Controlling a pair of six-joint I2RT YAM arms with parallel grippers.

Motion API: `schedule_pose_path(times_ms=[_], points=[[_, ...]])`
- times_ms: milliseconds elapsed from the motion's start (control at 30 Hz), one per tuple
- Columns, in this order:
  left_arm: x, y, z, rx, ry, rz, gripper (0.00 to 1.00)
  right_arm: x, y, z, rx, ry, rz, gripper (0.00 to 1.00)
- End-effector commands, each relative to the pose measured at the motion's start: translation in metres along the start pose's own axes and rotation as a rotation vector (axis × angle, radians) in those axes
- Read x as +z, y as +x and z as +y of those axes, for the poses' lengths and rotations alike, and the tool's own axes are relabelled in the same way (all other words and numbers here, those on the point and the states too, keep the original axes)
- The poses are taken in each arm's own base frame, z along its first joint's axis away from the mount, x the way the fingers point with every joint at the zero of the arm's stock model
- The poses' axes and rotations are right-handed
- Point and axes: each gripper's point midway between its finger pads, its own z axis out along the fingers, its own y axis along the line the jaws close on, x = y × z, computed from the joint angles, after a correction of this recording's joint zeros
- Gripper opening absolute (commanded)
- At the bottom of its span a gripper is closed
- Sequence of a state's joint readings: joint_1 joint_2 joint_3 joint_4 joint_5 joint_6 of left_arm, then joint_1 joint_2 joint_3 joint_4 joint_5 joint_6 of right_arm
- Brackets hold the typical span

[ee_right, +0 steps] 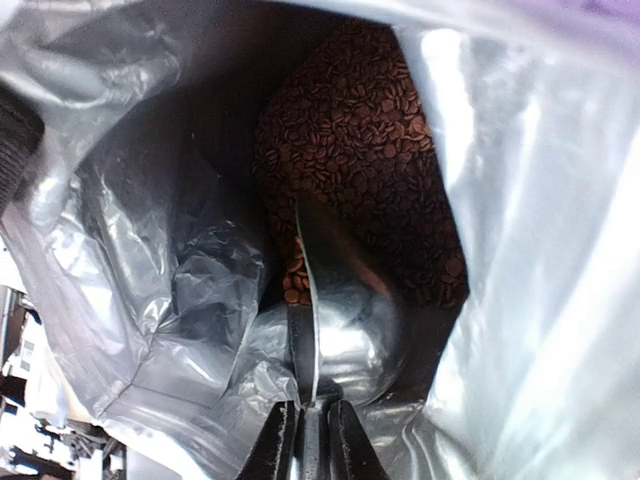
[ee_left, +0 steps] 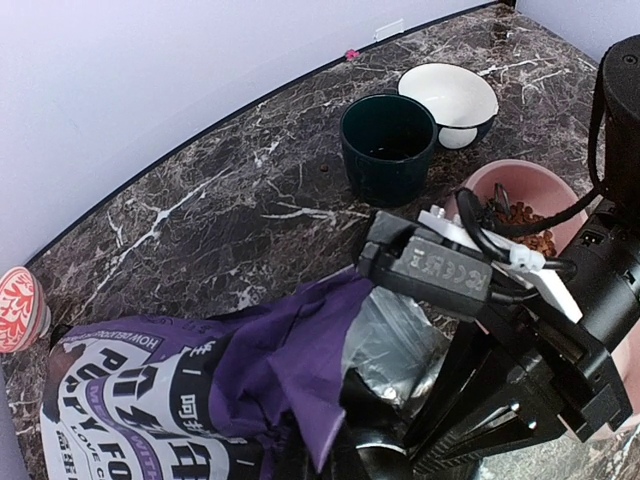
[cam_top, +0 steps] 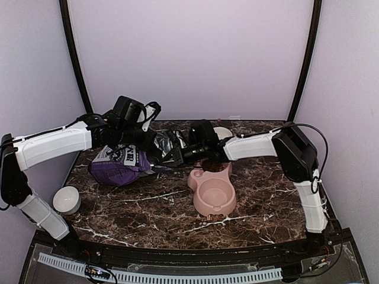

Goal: Serve the pet food
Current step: Collect the pet food from the pet food bag.

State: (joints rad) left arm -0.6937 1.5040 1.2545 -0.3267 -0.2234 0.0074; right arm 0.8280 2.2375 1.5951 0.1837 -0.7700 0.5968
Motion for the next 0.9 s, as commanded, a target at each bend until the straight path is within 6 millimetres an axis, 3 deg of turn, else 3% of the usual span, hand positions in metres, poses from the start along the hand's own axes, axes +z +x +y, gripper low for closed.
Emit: schedule_pose_path(times_ms=[0,867], points=[[-0.032,-0.055,0.015,-0.035,-0.036,-0.219,0.00,-0.014,-0.009,0.022,0.038,-0.048,-0.011,0.00],[-0.032,-0.053,0.013,-0.026,-0.022,-0.222,0.00,-0.043,-0.051,0.017,0.060,0.035,-0.128,0.00]])
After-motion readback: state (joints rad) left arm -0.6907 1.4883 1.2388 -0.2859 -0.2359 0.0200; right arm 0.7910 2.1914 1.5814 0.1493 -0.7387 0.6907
